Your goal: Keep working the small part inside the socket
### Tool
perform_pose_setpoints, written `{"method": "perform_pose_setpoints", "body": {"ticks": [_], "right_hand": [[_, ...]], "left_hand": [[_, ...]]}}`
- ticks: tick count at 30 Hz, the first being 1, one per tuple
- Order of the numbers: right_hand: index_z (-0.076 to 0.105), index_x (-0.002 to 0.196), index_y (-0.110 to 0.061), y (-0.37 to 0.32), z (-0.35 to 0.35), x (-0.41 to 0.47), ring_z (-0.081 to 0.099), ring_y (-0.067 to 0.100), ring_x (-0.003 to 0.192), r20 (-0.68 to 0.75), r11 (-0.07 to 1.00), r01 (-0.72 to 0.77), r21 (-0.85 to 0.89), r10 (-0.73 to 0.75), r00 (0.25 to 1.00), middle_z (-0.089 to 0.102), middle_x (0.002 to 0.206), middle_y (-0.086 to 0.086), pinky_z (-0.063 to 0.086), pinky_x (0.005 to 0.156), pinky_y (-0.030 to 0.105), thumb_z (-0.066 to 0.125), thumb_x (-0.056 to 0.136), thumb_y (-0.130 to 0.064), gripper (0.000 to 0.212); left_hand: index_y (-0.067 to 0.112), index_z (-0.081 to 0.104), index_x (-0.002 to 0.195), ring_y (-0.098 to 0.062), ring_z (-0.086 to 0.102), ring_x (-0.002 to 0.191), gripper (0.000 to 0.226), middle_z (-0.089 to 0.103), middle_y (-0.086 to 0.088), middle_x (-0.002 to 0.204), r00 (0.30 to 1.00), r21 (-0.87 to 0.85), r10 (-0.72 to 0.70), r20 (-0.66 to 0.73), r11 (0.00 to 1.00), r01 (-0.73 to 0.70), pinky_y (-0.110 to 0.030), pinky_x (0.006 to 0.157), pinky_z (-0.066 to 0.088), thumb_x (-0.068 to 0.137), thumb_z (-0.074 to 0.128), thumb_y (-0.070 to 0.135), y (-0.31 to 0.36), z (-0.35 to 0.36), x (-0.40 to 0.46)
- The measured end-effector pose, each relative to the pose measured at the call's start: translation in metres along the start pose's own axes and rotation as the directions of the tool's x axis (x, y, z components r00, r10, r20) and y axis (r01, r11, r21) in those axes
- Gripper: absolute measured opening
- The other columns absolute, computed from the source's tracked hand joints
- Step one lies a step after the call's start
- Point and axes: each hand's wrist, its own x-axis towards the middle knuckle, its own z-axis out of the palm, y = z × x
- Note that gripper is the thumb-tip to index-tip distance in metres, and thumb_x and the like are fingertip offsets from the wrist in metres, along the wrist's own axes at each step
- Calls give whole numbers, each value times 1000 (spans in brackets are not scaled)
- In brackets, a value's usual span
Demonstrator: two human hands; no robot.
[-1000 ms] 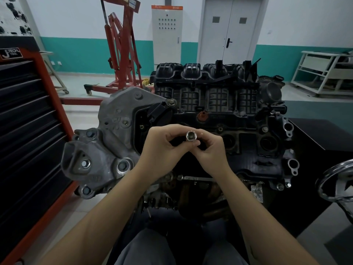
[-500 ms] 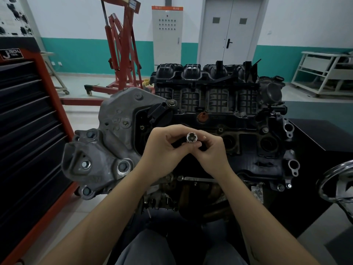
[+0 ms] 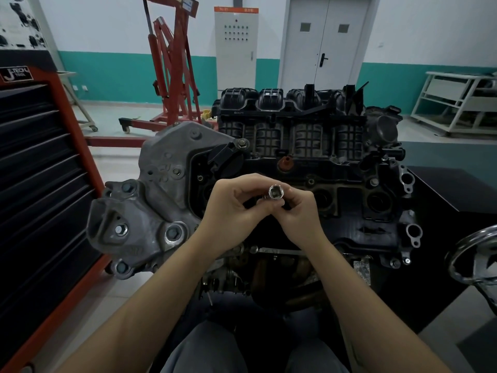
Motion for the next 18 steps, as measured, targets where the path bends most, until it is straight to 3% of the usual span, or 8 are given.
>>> {"method": "perform_pose_setpoints", "body": {"ticks": [5,8,13,15,18], "right_hand": [[73,93,-1,6,2,1,71,22,85,-43,997,-68,22,69,997,73,88,9,55,79,37,71,78,3,16],[72,96,0,5,2,0,70,17,89,-32,1000,-22,5,22,999,73,91,5,53,80,30,72,79,2,17],[68,98,-11,1,-1,0,68,1,88,12,999,20,-30,-20,1000,69,90,-12,49,77,16,68,81,-2,20],[70,97,-10,2,0,0,68,2,86,-13,999,3,-32,-4,1000,70,88,-10,51,77,18,68,78,0,21],[73,95,-7,4,1,0,71,18,85,-38,999,-41,-4,40,998,73,87,4,56,78,36,71,77,1,20]], "left_hand": [[5,74,91,-16,69,91,20,73,-5,90,995,160,40,-92,987,-25,-31,84,55,74,79,-2,-2,3,0],[6,75,89,-12,70,88,17,74,-3,87,993,180,50,-105,983,-30,-28,84,55,74,79,-2,0,2,0],[8,71,104,-21,70,99,30,74,-11,100,1000,-13,-16,21,1000,16,-35,92,55,80,69,-9,4,0,-1],[12,70,104,-22,70,99,33,73,-11,100,1000,-14,-26,17,1000,26,-36,92,54,80,69,-10,4,1,-2],[6,73,94,-19,70,93,22,73,-7,92,998,128,4,-56,992,4,-37,86,56,75,78,-4,0,3,0]]}}
